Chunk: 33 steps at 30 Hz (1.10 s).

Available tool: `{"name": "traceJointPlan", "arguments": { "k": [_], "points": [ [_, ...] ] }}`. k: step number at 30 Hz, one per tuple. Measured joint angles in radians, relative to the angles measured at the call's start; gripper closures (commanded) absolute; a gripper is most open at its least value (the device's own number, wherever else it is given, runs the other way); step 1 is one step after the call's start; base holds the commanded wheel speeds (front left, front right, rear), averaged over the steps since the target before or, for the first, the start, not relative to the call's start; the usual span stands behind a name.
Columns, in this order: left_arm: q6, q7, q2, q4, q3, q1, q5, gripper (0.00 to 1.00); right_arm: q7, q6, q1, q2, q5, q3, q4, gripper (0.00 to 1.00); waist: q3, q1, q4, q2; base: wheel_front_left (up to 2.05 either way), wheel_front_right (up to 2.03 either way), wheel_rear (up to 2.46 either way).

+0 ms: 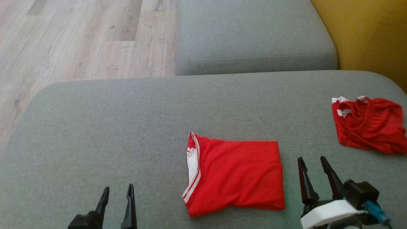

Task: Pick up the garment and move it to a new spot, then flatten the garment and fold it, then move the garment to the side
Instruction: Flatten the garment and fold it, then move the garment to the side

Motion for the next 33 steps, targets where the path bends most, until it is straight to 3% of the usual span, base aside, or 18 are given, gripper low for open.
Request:
{"name": "traceJointPlan", "arguments": {
  "k": [24,33],
  "points": [
    [0.002,-0.003,0.001,0.004,0.014,0.005,-0.003,0.0,0.026,0.0,0.014,0.001,-0.002,-0.026,-0.022,0.0,0.013,0.0002,0.017,0.0,0.0,0.0,0.0],
    [0.002,-0.003,0.002,-0.003,0.012,0.003,-0.003,0.0,0.14,0.0,-0.003,0.001,-0.06,-0.044,-0.011,0.0,0.032,0.0001,0.038,0.0,0.0,0.0,0.0]
  ]
}}
